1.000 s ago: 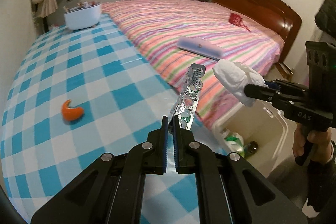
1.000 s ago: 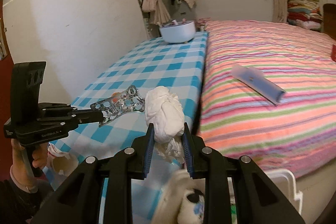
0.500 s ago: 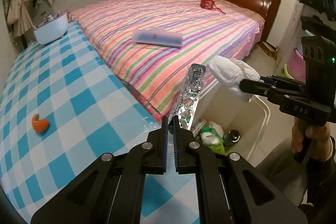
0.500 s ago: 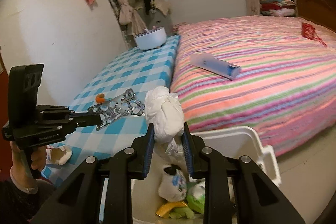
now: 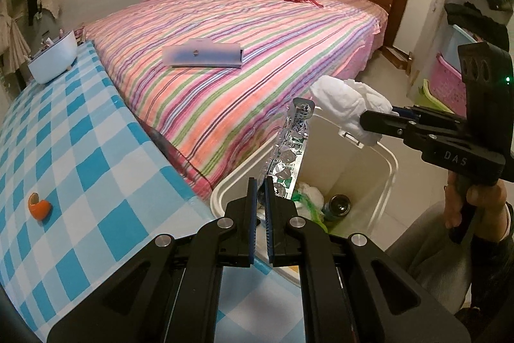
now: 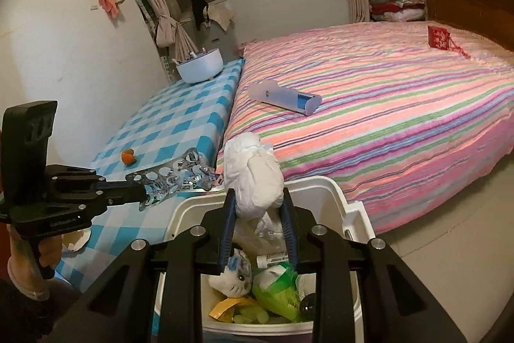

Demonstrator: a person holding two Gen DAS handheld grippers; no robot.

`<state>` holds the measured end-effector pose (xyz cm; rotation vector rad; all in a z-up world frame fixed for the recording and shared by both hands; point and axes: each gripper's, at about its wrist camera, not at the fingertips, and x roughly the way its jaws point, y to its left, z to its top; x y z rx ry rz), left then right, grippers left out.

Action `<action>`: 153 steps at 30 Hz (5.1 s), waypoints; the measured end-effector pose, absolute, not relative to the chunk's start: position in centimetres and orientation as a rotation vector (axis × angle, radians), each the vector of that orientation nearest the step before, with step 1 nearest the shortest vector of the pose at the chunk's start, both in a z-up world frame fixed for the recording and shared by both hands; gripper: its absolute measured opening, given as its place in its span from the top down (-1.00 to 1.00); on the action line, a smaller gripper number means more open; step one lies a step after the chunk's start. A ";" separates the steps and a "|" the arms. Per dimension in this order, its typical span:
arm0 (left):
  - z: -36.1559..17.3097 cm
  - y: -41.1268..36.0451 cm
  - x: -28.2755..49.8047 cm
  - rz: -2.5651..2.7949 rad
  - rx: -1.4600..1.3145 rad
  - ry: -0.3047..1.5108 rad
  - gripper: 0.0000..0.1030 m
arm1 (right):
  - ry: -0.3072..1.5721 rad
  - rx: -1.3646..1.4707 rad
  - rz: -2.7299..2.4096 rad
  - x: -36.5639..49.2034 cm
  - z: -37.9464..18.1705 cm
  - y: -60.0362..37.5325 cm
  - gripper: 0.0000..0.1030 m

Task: Collect trash
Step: 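Carry the tissue and blister pack over the white bin, then open both grippers to drop the tissue and blister pack into the bin, then move the left gripper to the white-and-red medicine box and grasp it, then grasp the orange peel with the right gripper while the left gripper holds the box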

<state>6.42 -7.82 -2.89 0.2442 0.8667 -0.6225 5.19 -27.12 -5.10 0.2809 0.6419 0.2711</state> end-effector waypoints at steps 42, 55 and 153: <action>-1.3 -8.9 4.0 -0.601 0.297 0.788 -0.52 | 0.538 0.502 0.367 5.1 -4.7 -29.4 -0.03; -0.7 3.1 -1.1 -0.517 0.460 0.767 -0.59 | 0.589 0.501 0.547 6.9 -4.1 -23.9 -0.03; -4.6 26.6 4.1 0.059 -0.287 0.759 0.12 | 0.905 -0.216 0.749 27.8 -8.7 14.5 0.34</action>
